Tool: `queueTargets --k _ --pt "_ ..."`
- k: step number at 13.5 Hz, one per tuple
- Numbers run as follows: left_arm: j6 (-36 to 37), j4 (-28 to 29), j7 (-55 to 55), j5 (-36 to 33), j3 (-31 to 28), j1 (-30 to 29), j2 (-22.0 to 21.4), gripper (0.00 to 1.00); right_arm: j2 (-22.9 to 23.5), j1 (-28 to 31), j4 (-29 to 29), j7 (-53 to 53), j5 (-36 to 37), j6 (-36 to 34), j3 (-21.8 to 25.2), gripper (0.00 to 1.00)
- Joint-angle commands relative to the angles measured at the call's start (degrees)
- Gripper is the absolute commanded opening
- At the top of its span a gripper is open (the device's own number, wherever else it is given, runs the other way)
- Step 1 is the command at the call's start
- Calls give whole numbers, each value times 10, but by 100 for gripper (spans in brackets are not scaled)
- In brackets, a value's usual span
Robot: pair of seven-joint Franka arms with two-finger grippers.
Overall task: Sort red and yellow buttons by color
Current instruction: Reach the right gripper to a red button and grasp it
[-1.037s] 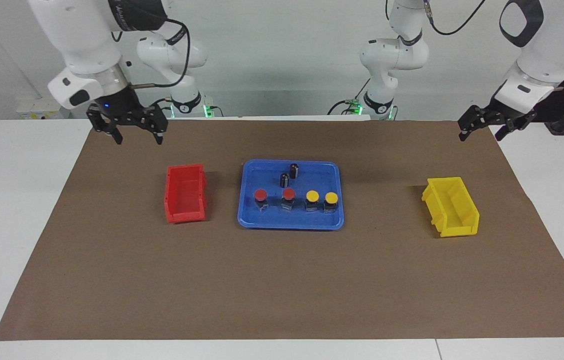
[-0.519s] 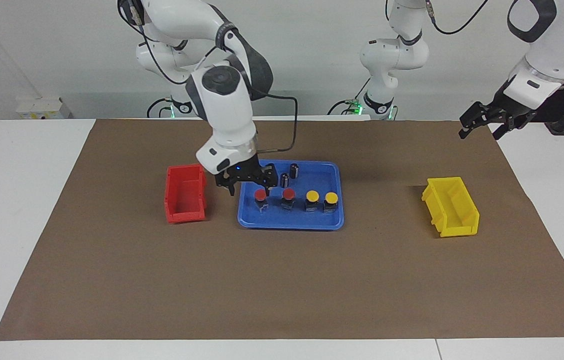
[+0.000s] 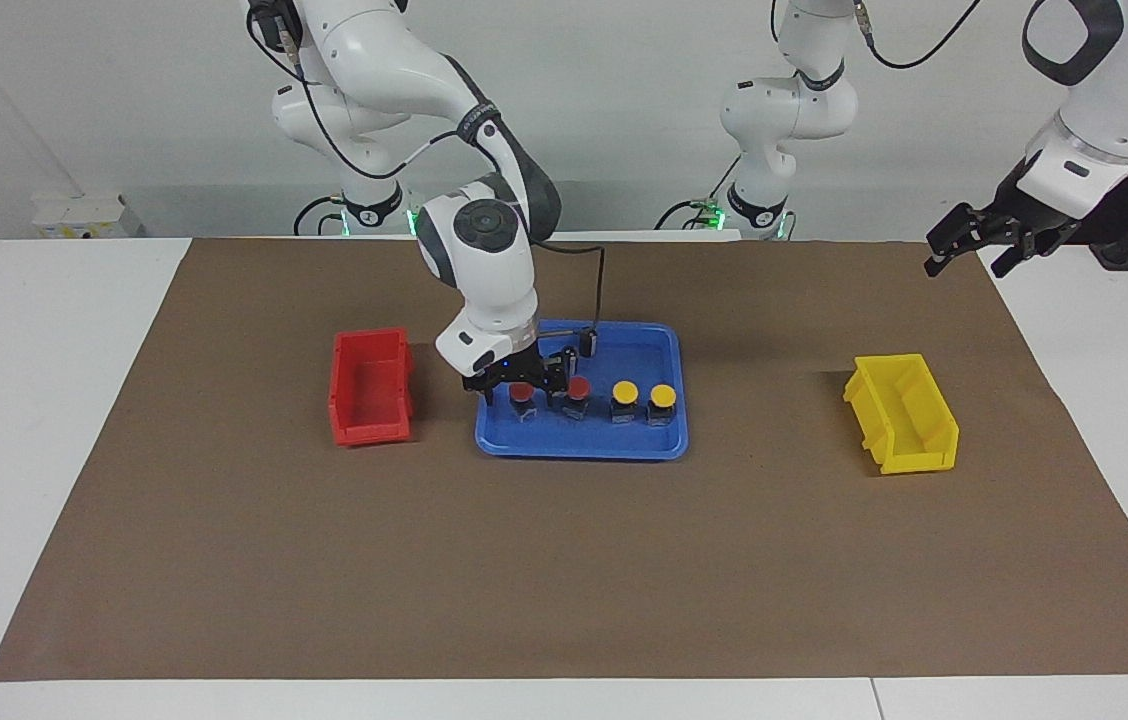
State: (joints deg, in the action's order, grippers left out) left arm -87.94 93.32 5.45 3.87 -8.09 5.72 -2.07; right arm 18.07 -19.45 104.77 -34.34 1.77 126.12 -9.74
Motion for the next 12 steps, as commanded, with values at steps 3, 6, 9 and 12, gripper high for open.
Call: queueTargets --k 3,6,9,12 --pt "4 45 -3 2 3 -5 -30 100 -43 -8 91 3 8 58 0 82" --pt "1 42 -1 -11 4 -4 -29 100 -43 -9 92 3 8 59 0 79" --pt "-7 42 0 -14 4 -4 -29 100 -41 -10 95 2 8 60 -1 69" --pt "-23 39 3 -25 4 -1 -25 100 -41 -10 95 3 8 59 -1 48"
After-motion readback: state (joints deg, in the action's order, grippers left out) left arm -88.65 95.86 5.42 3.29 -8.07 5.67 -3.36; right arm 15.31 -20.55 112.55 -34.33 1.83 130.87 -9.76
